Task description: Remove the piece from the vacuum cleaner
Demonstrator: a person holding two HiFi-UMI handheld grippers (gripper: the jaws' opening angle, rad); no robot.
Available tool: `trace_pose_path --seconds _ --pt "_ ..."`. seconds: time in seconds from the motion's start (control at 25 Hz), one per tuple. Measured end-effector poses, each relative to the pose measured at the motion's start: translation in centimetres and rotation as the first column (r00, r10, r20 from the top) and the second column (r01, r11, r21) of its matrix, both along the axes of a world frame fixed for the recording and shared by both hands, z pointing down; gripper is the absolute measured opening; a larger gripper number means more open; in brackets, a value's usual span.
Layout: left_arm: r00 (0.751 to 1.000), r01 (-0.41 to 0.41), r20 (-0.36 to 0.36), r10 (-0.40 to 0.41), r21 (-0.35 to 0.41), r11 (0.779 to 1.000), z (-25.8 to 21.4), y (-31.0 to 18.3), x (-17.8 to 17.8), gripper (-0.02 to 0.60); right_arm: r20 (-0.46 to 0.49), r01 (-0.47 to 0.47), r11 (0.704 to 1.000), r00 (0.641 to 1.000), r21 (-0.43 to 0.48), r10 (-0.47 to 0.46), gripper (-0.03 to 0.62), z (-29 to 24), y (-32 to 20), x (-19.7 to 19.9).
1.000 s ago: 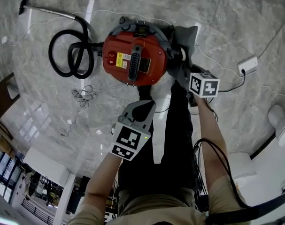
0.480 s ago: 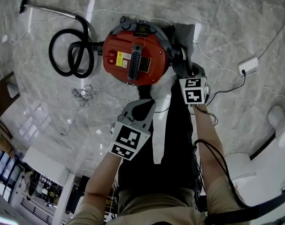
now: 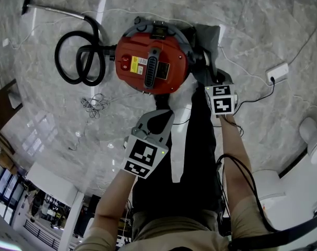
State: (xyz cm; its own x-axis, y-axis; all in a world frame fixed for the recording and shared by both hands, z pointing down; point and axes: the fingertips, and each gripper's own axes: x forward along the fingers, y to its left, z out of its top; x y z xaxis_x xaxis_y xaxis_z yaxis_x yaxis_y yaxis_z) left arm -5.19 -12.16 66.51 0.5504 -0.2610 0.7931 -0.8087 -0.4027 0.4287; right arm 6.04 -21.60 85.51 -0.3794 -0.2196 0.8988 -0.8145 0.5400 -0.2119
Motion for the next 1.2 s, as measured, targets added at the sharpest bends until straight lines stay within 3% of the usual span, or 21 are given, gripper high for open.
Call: trace_pose_path --seconds 0.12,0.2,0.28,0.36,0.44,0.52,0.6,0.64,0.68,0.72,0.76,0.8,0.88,1.0,1.2 --pt "1.000 0.005 0.002 -0.005 -0.002 1.000 0.2 0.2 -0.3 -0.002 -0.067 0.116 0.991 0.991 0.070 -0.112 0.021 -0.1 -0.1 0.0" --pt "1.000 0.005 0.004 -0.005 -0.006 1.000 0.3 0.3 -0.3 -0.002 -0.100 0.134 0.986 0.987 0.100 -0.124 0.021 -0.1 -0.2 0.0" --pt "1.000 0.004 0.000 -0.004 -0.008 1.000 0.3 0.5 -0.1 -0.002 -0.095 0.075 0.993 0.993 0.092 -0.066 0.021 0.1 -0.1 0.2" --pt "1.000 0.001 -0.003 -0.001 -0.008 1.000 0.3 0.5 0.0 -0.002 -0.029 -0.087 0.996 0.996 0.019 0.088 0.021 0.3 -0.1 0.5" --pt "1.000 0.000 -0.001 0.000 -0.007 1.000 0.3 0.6 0.0 -0.002 0.063 -0.290 0.951 0.953 -0.107 0.297 0.021 0.3 -0.2 0.4" --pt "1.000 0.001 -0.002 -0.001 -0.007 1.000 0.4 0.6 0.1 -0.002 0.133 -0.440 0.865 0.868 -0.240 0.479 0.023 0.3 -0.2 0.3" --pt "1.000 0.004 -0.006 -0.004 -0.004 1.000 0.3 0.5 0.2 -0.002 0.178 -0.519 0.777 0.779 -0.356 0.601 0.023 0.3 -0.1 0.2" --pt "1.000 0.004 -0.007 -0.004 -0.003 1.000 0.3 0.5 0.2 -0.002 0.185 -0.520 0.761 0.765 -0.389 0.617 0.023 0.2 0.0 0.2" --pt "1.000 0.003 -0.007 -0.003 -0.001 1.000 0.3 0.5 0.2 -0.002 0.177 -0.484 0.788 0.798 -0.379 0.576 0.023 0.1 -0.1 0.3" --pt "1.000 0.002 -0.005 -0.002 0.000 1.000 0.3 0.6 0.2 -0.002 0.144 -0.400 0.861 0.876 -0.316 0.460 0.023 0.0 -0.1 0.4" --pt "1.000 0.001 -0.003 -0.001 0.000 1.000 0.4 0.7 0.1 -0.002 0.079 -0.265 0.939 0.954 -0.219 0.288 0.021 0.0 -0.1 0.6" --pt "1.000 0.001 0.000 -0.001 -0.002 1.000 0.5 0.8 -0.1 -0.002 0.005 -0.124 0.983 0.992 -0.134 0.126 0.017 0.0 -0.2 0.8" --pt "1.000 0.003 0.004 -0.003 -0.008 1.000 0.8 1.0 -0.3 -0.002 -0.060 0.016 0.998 0.998 -0.059 -0.019 0.015 0.0 -0.3 1.0" --pt "1.000 0.006 0.004 -0.006 -0.013 1.000 0.9 1.0 -0.1 -0.002 -0.107 0.099 0.995 0.990 0.022 -0.096 0.015 0.1 -0.4 1.1" --pt "1.000 -0.001 -0.005 0.001 -0.009 1.000 0.8 0.7 0.5 -0.002 -0.121 0.277 0.952 0.958 0.133 -0.261 0.015 0.1 -0.2 1.2"
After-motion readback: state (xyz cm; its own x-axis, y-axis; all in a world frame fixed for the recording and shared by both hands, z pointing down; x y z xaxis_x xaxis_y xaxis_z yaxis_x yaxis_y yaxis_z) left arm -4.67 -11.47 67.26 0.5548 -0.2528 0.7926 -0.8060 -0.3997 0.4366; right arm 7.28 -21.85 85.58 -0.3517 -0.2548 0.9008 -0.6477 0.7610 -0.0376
